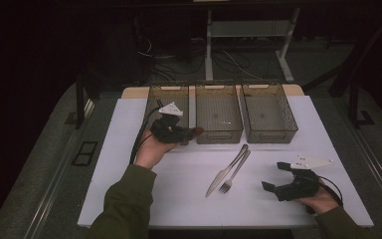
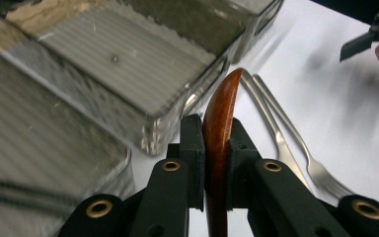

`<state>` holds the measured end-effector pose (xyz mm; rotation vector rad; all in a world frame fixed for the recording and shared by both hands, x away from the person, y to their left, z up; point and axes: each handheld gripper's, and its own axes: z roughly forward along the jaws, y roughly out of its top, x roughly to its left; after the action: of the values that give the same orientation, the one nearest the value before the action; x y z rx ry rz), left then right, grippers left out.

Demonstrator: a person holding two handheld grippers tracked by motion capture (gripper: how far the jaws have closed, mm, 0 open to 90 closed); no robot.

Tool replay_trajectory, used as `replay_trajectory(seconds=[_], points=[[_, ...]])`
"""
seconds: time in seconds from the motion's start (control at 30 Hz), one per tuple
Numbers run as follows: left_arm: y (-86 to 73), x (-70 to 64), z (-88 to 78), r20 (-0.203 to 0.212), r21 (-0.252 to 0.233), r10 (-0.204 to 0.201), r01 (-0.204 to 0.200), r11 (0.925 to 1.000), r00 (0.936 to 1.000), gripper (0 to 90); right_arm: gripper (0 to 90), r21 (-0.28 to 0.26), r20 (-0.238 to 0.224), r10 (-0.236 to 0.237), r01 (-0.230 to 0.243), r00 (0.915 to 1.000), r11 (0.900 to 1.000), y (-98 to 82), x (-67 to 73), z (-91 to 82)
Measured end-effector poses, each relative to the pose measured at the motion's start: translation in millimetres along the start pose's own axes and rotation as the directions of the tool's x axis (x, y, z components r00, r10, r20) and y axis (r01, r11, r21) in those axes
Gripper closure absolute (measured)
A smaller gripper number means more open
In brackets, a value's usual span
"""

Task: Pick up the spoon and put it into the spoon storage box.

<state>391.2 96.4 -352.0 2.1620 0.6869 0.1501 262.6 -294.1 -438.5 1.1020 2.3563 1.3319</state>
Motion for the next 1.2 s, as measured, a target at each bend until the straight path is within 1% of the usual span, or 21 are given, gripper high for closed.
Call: replay_trajectory(seconds=[0.03,0.1,0.13,0.17,0.27,0.57,0.77,0.87,0.9,1.0,1.03,1.07,1.13,1.2], points=[[3.8,-0.6,3.8,0.003,-0.008,-0.008,0.008,0.9999,1.0,81.0,3.9,0.0,-0.001,-0.001,0.001,1.0,1.0,0.0,-0.5,0.3],[11.7,-0.5,9.4,0.002,-0.01,-0.003,0.003,0.9999,1.0,80.9,3.9,-0.002,-0.001,-0.003,0.003,1.0,1.0,0.0,-1.1,0.6],[15.3,-0.4,12.4,0.005,-0.021,-0.001,0.001,0.9998,1.0,80.9,3.9,-0.002,-0.002,-0.003,0.003,1.0,1.0,0.0,-1.1,0.5],[19.5,-0.1,14.1,0.003,-0.013,0.007,-0.007,0.9999,1.0,81.0,3.9,-0.001,-0.002,-0.002,0.002,1.0,1.0,-0.1,-1.0,0.3],[30.3,0.0,20.2,0.002,-0.018,0.018,-0.018,0.9997,0.9998,80.9,3.9,0.0,-0.003,0.001,-0.001,1.0,1.0,0.0,-0.7,-0.2],[57.4,3.2,38.3,0.003,-0.042,0.031,-0.031,0.9986,0.9995,80.9,3.9,-0.005,-0.005,0.002,-0.002,1.0,1.0,0.3,-0.6,-0.8],[72.6,5.9,55.7,-0.001,-0.046,0.037,-0.037,0.9982,0.9993,80.9,3.9,-0.008,-0.008,0.003,-0.003,1.0,1.0,0.3,-0.5,-1.1],[78.7,6.8,65.2,-0.004,-0.049,0.033,-0.033,0.9982,0.9994,80.9,3.9,-0.007,-0.008,0.002,-0.003,1.0,1.0,0.5,-0.1,-1.2],[80.7,7.6,68.0,-0.002,-0.046,0.04,-0.04,0.9981,0.9992,80.9,3.9,-0.007,-0.009,0.004,-0.004,1.0,1.0,0.7,0.2,-1.4],[86.4,8.9,77.3,-0.003,-0.059,0.037,-0.037,0.9976,0.9993,80.9,3.9,-0.009,-0.011,0.001,-0.001,0.9999,1.0,0.7,0.5,-1.6],[88.2,8.6,81.4,-0.002,-0.072,0.026,-0.026,0.9971,0.9997,80.9,3.9,-0.009,-0.012,0.001,-0.001,0.9999,1.0,0.7,0.5,-1.8],[90.4,9.8,83.8,-0.007,-0.064,0.04,-0.04,0.9972,0.9992,80.9,3.9,-0.011,-0.013,0.003,-0.003,0.9999,1.0,0.7,0.4,-2.0],[95.3,12.3,88.8,-0.007,-0.059,0.055,-0.056,0.9967,0.9984,80.9,3.9,-0.015,-0.015,0.004,-0.005,0.9999,1.0,0.7,0.2,-2.1],[100.1,13.5,93.9,-0.009,-0.078,0.046,-0.046,0.9959,0.9989,80.9,3.9,-0.015,-0.012,0.005,-0.005,0.9999,1.0,0.6,0.0,-2.2]])
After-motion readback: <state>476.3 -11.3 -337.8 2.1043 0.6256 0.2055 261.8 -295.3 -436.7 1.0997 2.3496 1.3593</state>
